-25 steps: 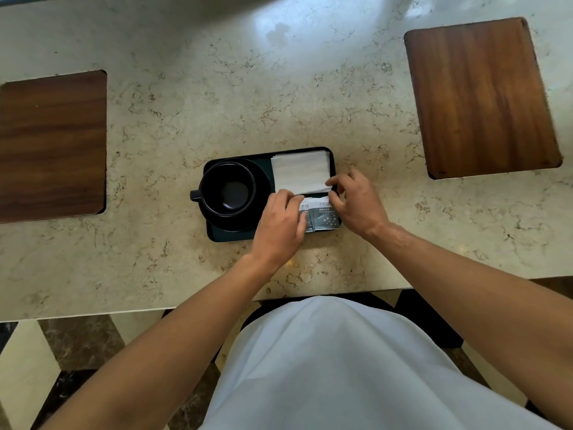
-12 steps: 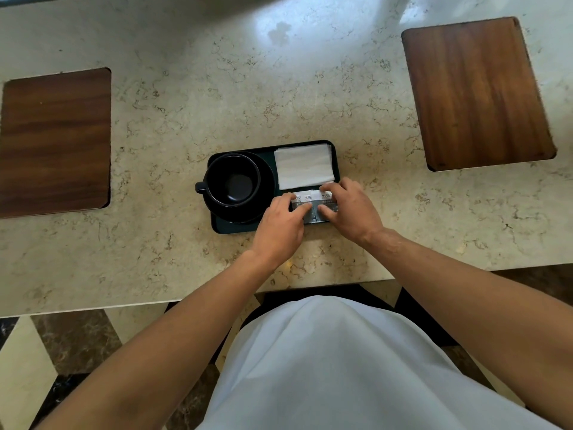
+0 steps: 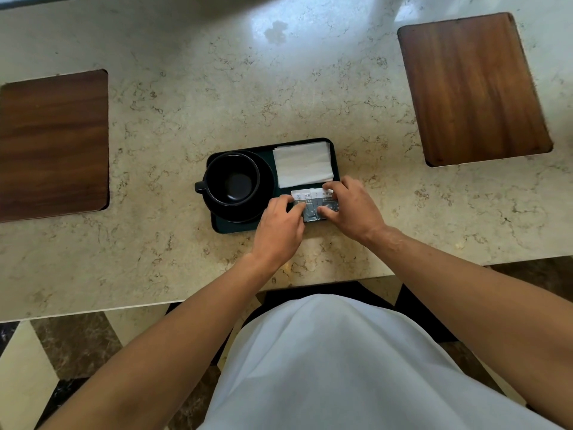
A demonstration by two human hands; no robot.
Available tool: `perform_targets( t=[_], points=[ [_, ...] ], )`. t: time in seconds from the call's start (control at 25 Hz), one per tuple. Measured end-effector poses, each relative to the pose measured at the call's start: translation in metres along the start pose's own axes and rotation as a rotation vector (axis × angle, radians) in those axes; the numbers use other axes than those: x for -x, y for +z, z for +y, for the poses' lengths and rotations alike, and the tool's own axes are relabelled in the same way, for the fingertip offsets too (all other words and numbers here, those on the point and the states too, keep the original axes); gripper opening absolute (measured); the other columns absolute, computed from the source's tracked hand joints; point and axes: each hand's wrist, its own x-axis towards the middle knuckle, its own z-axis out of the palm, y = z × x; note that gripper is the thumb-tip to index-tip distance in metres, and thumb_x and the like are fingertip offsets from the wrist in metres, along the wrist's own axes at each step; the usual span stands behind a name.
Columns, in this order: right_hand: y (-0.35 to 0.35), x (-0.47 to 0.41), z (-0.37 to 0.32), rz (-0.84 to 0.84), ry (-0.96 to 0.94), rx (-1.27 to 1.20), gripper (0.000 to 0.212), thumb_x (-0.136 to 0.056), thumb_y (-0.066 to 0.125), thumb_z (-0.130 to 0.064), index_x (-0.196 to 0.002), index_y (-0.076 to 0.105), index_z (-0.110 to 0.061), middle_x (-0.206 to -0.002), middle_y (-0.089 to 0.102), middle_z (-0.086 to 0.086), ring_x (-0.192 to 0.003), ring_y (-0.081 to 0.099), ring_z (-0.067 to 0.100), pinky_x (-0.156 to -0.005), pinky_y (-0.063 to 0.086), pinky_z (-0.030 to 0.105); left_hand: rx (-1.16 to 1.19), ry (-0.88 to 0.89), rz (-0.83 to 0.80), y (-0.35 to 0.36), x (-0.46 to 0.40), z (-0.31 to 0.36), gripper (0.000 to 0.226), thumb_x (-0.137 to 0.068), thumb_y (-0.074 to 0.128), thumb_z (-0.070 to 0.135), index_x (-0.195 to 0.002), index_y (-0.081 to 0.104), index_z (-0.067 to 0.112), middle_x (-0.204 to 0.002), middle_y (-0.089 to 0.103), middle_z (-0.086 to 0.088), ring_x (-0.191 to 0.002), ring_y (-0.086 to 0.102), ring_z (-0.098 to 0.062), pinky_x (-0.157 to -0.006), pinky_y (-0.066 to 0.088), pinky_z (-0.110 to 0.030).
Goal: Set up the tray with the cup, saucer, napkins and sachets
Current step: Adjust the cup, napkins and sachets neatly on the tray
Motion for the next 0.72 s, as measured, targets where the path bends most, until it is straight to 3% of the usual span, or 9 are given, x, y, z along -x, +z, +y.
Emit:
perform_targets(
  t=[0.4, 0.72],
  points=[
    [-0.003, -0.001, 0.001, -0.014, -0.005, -0.035, 0.058, -0.088, 0.075, -0.037, -0.137, 0.056, -0.014, -0.117, 0.055, 0.008, -0.113, 0.049, 0.022, -0.097, 0.048, 0.034, -0.066, 0.020, -0.006, 0.005, -0.007, 0.005, 0.034, -0.100, 0.055, 0.025, -0.131, 0.065, 0.015, -0.122, 0.060, -0.009, -0.111, 0.053, -0.025, -0.094, 0.048, -0.042],
    [-0.003, -0.001, 0.002, -0.010, -0.012, -0.028, 0.057, -0.087, 0.075, -0.035, -0.137, 0.057, -0.013, -0.115, 0.054, 0.008, -0.113, 0.049, 0.022, -0.096, 0.047, 0.033, -0.193, 0.081, -0.064, 0.005, -0.014, 0.007, 0.046, -0.102, 0.050, 0.031, -0.146, 0.052, 0.021, -0.123, 0.055, -0.013, -0.111, 0.050, -0.029, -0.092, 0.046, -0.045]
  ],
)
